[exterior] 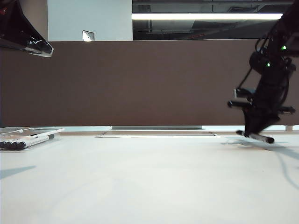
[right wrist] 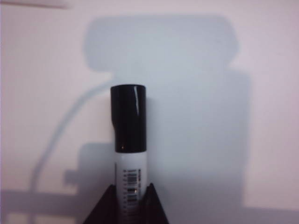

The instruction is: Pick up the black marker on the right and put it into the packaging box on the left, making sure the marker fit the shape of the box's grooves.

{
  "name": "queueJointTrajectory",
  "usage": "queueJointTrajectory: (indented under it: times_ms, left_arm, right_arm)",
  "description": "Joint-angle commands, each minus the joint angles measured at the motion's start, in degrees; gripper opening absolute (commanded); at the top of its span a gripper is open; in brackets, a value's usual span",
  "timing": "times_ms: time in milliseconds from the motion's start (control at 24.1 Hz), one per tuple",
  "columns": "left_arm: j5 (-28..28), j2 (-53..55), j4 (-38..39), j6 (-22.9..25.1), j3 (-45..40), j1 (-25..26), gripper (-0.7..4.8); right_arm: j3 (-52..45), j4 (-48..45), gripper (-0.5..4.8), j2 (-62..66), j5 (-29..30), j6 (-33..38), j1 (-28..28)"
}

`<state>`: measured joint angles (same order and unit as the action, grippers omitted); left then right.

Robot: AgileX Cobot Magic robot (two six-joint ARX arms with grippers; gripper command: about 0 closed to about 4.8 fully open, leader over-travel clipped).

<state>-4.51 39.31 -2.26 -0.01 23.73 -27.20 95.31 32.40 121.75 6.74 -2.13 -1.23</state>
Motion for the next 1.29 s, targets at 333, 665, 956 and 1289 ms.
queueJointTrajectory:
  times_ms: [333,665,956,1289]
  left_arm:
    - [-0.2,5.4,-0.7,-3.6,0.1,-0.1,-0.06]
    - [-0.2,8.5,-1.9,-3.9,0.1,-0.1,-0.06]
    - [-0.2,9.6,-3.9,-3.9,0.1,-0.1,-0.06]
    - [-0.2,9.6,-5.1,-5.0,0.1,-0.1,-0.06]
  right_arm:
    - [0.3,-7.2,-0.06,-4.5,7.5,2.3,-6.8]
    - [0.3,-8.7,-0.06,-4.5,7.8,2.6,-10.4]
    - [0.2,-10.0,-0.06,-6.1,8.7,2.6,-10.6]
    - [-20.4,-32.2,-0.06,-17.0,12.8,6.3,-10.6]
